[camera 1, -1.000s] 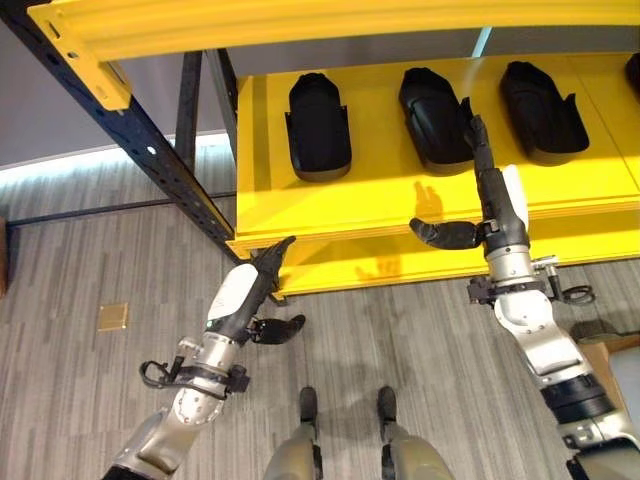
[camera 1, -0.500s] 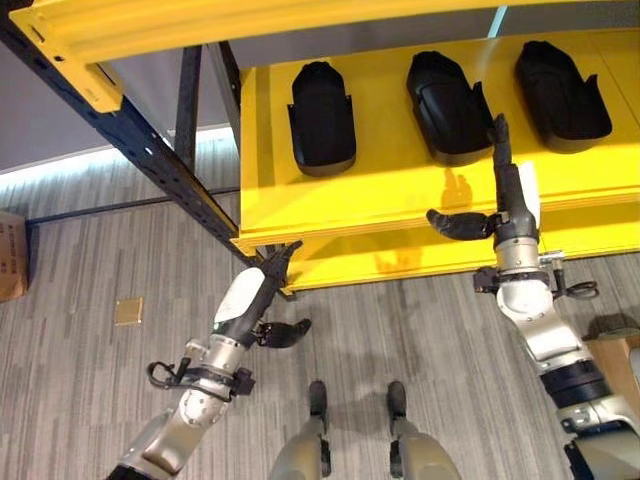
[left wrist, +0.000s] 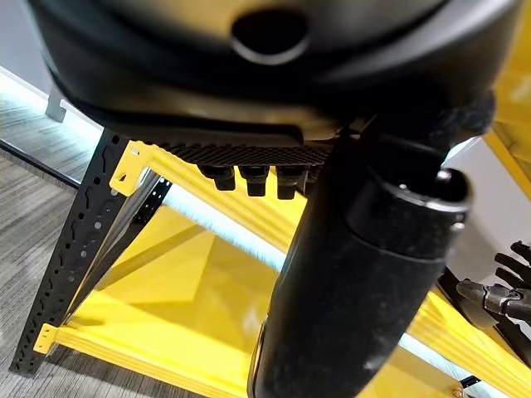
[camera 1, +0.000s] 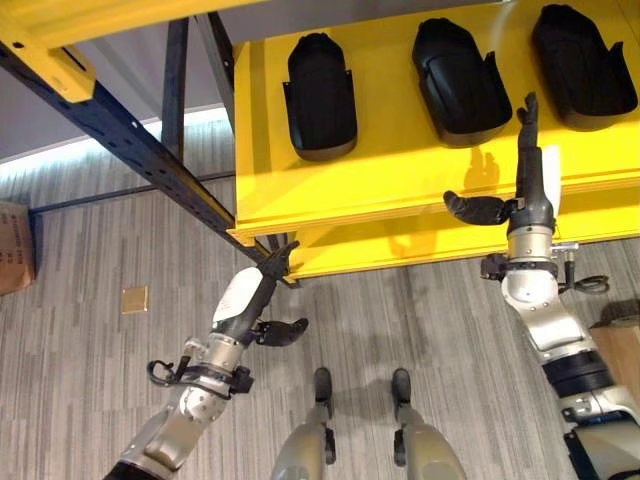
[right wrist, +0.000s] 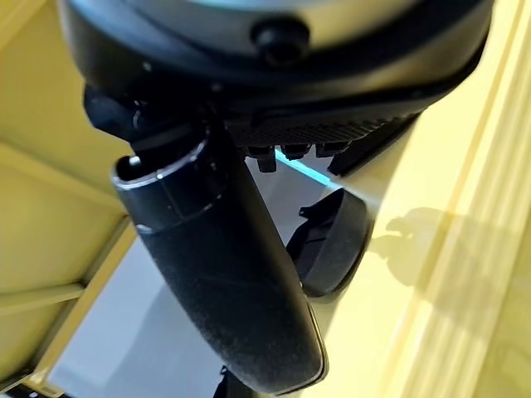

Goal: Move parts from the plastic box to the shelf.

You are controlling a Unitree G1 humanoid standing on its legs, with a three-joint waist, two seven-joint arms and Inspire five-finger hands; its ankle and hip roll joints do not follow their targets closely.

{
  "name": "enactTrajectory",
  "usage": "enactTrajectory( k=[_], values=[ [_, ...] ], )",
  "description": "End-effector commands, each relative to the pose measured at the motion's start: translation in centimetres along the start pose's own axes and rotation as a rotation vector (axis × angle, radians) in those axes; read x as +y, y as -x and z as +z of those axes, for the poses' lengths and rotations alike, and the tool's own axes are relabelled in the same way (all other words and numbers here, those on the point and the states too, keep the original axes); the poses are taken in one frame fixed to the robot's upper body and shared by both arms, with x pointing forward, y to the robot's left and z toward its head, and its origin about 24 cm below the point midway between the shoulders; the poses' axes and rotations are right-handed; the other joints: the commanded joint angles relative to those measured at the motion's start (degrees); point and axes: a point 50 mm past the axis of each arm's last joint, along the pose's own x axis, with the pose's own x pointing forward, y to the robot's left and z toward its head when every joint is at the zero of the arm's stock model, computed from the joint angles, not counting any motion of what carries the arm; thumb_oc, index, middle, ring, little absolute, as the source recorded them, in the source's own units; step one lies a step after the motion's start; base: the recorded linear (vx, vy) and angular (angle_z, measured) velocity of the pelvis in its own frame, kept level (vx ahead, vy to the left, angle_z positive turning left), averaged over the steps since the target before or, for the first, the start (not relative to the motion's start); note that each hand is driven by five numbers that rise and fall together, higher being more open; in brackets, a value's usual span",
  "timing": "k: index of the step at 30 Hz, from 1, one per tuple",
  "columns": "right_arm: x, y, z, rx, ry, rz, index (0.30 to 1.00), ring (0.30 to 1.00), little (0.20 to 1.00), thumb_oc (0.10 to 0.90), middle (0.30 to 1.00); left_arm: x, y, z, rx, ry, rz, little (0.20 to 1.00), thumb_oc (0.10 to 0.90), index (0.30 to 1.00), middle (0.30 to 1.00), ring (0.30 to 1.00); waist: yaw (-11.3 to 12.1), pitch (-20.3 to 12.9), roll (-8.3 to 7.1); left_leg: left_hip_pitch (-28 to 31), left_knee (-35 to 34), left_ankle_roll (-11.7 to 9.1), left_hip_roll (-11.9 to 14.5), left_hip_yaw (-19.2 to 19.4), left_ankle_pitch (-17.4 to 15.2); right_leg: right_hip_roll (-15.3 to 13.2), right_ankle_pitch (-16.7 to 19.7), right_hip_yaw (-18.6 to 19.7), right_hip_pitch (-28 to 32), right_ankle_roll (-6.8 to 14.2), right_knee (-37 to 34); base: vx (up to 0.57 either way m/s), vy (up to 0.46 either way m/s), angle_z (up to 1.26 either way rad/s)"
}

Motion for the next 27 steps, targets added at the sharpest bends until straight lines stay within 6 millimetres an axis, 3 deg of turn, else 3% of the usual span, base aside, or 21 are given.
enactTrajectory(
  k=[1, 13, 27],
  values=[
    [-2.4, -3.9, 5.8, -0.261, -0.032, -0.151, 1.000, 1.000, 1.000, 0.900, 1.000, 2.6, -1.5, 2.4, -0.155, 0.009, 0.147, 1.000, 0.900, 1.000, 1.000, 1.000, 0.72, -2.14, -3.38, 6.44, -0.42, -0.91, 2.49, 2.05, -2.97, -1.66, -5.58, -1.40, -1.76, 1.30, 8.61, 0.00, 0.000, 0.00],
    [-2.8, -4.7, 5.4, -0.218, -0.052, -0.209, 1.000, 1.000, 1.000, 0.900, 1.000, 2.8, -1.6, 2.4, -0.154, 0.007, 0.163, 1.000, 0.900, 1.000, 1.000, 1.000, 0.93, -1.21, -2.84, 5.65, -0.41, -0.88, 2.41, 1.89, -2.63, -1.71, -5.93, -1.38, -3.20, 1.13, 9.90, 0.00, 0.000, 0.00],
    [-2.3, -5.3, 3.8, -0.135, 0.002, -0.123, 1.000, 1.000, 1.000, 0.900, 1.000, 2.9, -1.4, 2.3, -0.146, 0.020, 0.166, 1.000, 0.900, 1.000, 1.000, 1.000, 1.11, -0.37, -3.32, 5.09, -0.42, -0.80, 2.31, 1.57, -2.48, -1.73, -5.92, -1.49, -3.99, 1.06, 10.40, 0.00, 0.000, 0.00]
  ],
)
